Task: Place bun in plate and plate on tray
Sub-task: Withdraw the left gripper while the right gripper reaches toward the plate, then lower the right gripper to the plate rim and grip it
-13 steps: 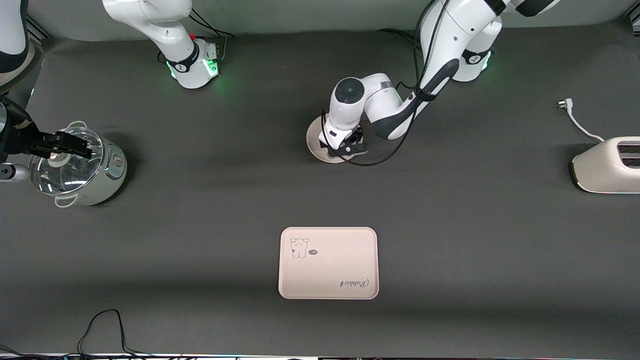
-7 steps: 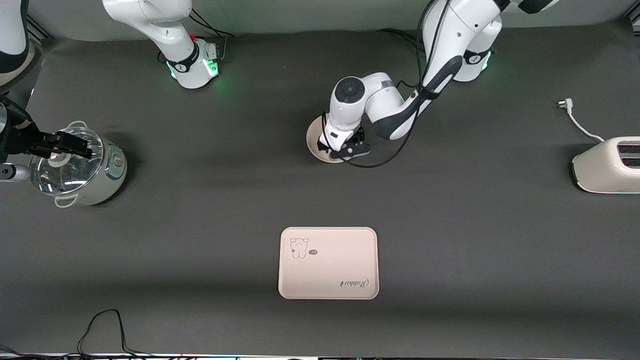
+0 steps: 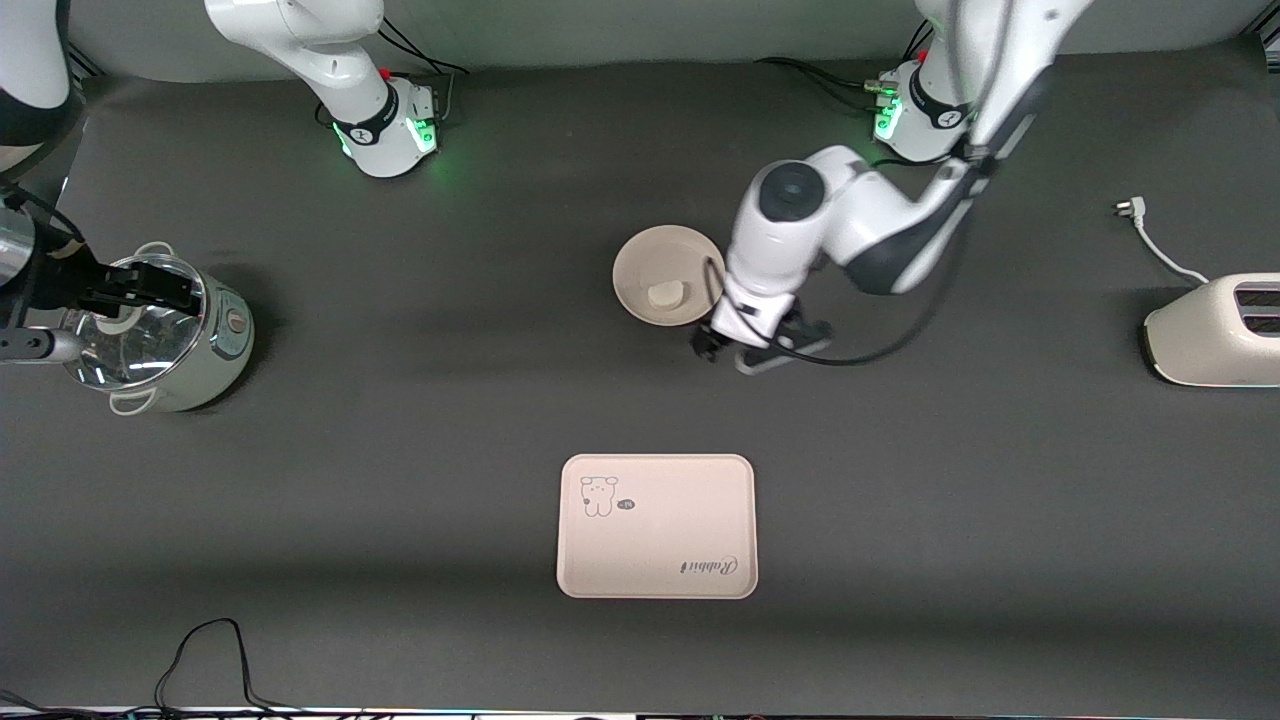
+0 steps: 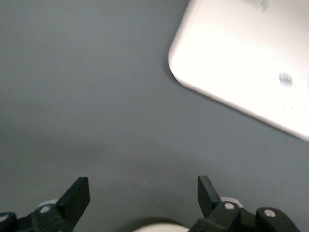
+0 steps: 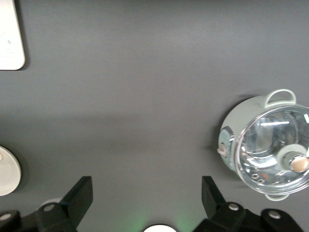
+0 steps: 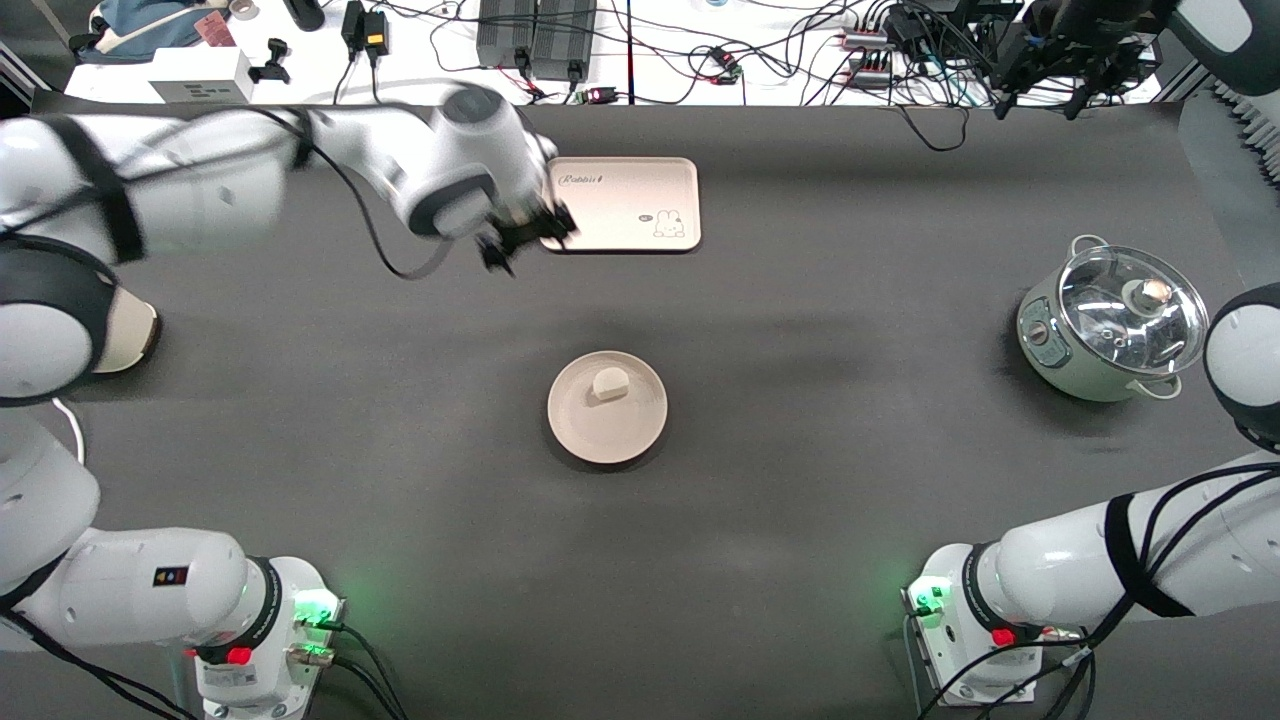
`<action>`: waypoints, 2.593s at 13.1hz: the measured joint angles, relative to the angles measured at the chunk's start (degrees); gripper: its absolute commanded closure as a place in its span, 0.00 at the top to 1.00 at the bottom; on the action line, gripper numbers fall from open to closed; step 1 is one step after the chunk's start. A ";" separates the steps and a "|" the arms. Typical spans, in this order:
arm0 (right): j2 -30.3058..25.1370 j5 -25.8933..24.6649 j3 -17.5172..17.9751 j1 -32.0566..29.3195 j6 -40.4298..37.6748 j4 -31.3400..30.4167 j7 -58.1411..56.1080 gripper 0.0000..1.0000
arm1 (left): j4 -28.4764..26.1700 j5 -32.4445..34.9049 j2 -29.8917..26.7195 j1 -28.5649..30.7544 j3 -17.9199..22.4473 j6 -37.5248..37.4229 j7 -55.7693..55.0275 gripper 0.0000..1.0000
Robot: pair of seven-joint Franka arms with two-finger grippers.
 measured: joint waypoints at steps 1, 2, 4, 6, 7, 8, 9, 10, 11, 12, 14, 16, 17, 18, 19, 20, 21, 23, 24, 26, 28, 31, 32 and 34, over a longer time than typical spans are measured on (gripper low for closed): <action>-0.04 0.09 0.06 1.85 -0.01 -0.13 1.69 1.00 | 1.74 -0.08 -0.10 5.89 -3.33 -3.70 3.13 1.00; -0.16 0.42 0.13 4.06 -0.01 -0.38 3.56 1.00 | 3.46 -0.32 -0.10 11.57 -6.56 -7.70 6.72 1.00; -0.73 3.28 0.26 8.89 0.08 -1.15 10.37 1.00 | 6.58 -1.48 -0.09 21.36 -12.01 -15.40 13.73 1.00; -1.36 5.40 0.40 14.17 0.77 -1.68 18.39 1.00 | 8.94 -2.39 -0.08 27.10 -14.90 -19.93 17.24 1.00; -1.53 5.80 0.46 17.70 1.75 -1.93 22.51 1.00 | 9.70 -2.53 -0.08 28.38 -15.42 -21.08 17.83 1.00; -1.55 5.96 0.50 21.65 3.14 -2.28 27.49 1.00 | 10.24 -2.54 -0.08 28.98 -15.62 -22.00 17.95 1.00; -1.52 6.07 0.55 25.74 4.95 -2.78 32.48 1.00 | 10.72 -2.53 -0.09 29.49 -15.74 -23.00 18.47 1.00; -1.44 6.11 0.61 30.11 6.51 -3.29 36.56 1.00 | 11.54 -2.52 -0.12 30.43 -15.82 -24.55 20.16 1.00; -1.31 6.12 0.68 34.34 7.50 -3.78 39.29 1.00 | 12.83 -2.53 -0.15 31.99 -15.88 -26.64 22.97 1.00; -1.16 6.56 0.73 37.62 8.34 -4.08 41.06 1.00 | 14.46 -2.55 -0.18 33.81 -15.91 -29.23 26.37 1.00; -1.10 10.75 0.75 40.85 10.19 -4.76 42.41 1.00 | 17.85 -2.59 -0.24 38.26 -15.94 -34.12 34.60 1.00; -1.22 13.07 0.54 40.94 11.73 -5.87 41.00 1.00 | 19.72 -2.67 -0.25 43.15 -15.89 -37.37 43.82 1.00; -1.48 13.48 0.40 40.95 12.53 -6.91 39.25 1.00 | 20.00 -2.71 -0.22 45.20 -15.68 -38.03 48.02 1.00; -1.98 13.58 0.36 40.94 13.87 -8.49 37.77 1.00 | 20.48 -2.74 -0.23 46.16 -14.94 -38.57 51.30 1.00; -2.85 13.59 0.36 40.95 15.97 -10.82 36.72 1.00 | 21.38 -2.79 -0.22 46.16 -13.72 -39.68 54.06 1.00; -3.88 13.60 0.36 40.96 18.75 -13.83 36.03 1.00 | 22.41 -3.15 -0.25 45.84 -12.66 -40.87 56.25 1.00; -4.84 13.61 0.37 41.04 22.02 -17.22 35.59 1.00 | 23.44 -3.86 -0.35 45.12 -11.41 -41.86 57.88 1.00; -5.90 13.64 0.40 42.05 29.71 -24.24 35.27 1.00 | 24.74 -6.85 -2.19 40.59 -5.14 -42.50 61.32 1.00; -5.95 13.64 0.51 42.77 34.00 -27.48 35.27 1.00 | 25.02 -9.43 -3.98 36.37 0.66 -42.49 63.31 1.00; -5.84 13.65 1.09 43.97 42.46 -33.83 35.27 1.00 | 25.26 -14.19 -7.95 25.75 14.43 -42.44 66.94 1.00; -5.33 13.65 1.87 44.19 50.16 -39.41 35.27 1.00 | 25.18 -15.98 -10.98 16.11 25.28 -42.48 68.43 1.00; -1.67 13.66 2.62 44.66 61.94 -44.86 35.27 1.00 | 23.64 -18.81 -14.07 4.17 37.44 -42.36 69.68 1.00; 0.31 13.66 2.66 45.48 66.47 -46.20 35.28 1.00 | 22.42 -19.60 -15.15 1.21 40.54 -41.71 70.30 1.00; 5.40 13.66 2.72 47.14 74.83 -47.72 35.40 1.00 | 17.60 -20.31 -18.35 -3.15 44.55 -38.30 70.75 1.00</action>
